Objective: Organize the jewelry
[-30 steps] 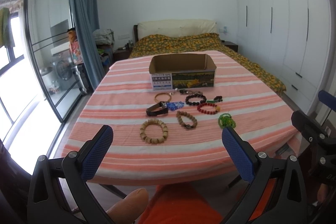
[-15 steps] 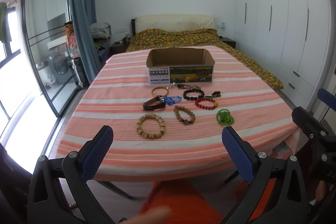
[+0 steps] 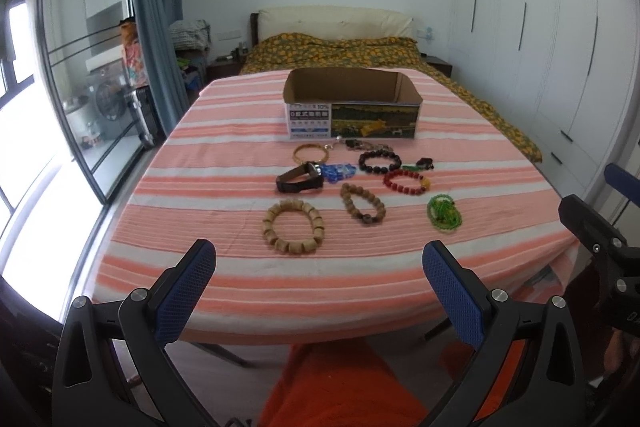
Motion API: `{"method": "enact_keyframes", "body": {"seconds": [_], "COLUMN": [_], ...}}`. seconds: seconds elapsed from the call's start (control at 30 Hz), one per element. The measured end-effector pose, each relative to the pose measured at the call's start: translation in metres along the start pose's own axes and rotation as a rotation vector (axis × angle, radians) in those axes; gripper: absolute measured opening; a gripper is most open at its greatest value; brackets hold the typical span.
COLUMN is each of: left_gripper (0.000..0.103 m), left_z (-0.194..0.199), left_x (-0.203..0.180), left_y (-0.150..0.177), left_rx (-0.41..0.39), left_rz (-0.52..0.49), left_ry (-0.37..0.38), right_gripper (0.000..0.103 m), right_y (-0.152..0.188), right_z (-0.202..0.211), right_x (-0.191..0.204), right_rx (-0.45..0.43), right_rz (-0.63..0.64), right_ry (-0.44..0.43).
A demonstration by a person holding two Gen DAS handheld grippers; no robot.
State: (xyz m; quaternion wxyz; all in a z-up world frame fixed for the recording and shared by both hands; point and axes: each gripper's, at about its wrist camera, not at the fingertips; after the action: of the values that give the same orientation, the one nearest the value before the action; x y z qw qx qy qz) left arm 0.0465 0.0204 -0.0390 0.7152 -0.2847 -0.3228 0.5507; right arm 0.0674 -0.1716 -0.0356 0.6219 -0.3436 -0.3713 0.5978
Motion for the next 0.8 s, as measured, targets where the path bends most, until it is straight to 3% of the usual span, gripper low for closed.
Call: {"method": "enact_keyframes", "body": {"seconds": [0.3, 0.8], "left_gripper": [0.103, 0.103], "left_z": [-0.031, -0.059], "left_x": [0.007, 0.010], "left_y": [-0.003, -0.007], "left_rx": [0.089, 0.156], "left_rz": [0.011, 0.001], "left_ry": [-0.009, -0.055], "right_gripper": [0.103, 0.103], "right_y": [0.000, -0.002], "right_z": [-0.023, -0.042], "right_x": [-0.003, -0.001], "right_rx": [0.050, 0.081], "right_rz": [-0.012, -0.007], "right_ry": [-0.006, -0.033]}}
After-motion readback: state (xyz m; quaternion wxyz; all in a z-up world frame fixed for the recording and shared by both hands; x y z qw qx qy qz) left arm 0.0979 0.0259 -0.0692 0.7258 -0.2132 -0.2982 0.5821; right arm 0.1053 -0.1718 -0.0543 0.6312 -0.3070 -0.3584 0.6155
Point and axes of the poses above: each gripper's, at about its wrist camera, not at the fingertips, and z roughly against the way its jaws point, x to its left, y to its underside, and after that the axes turned 11 degrees about -z, right-handed
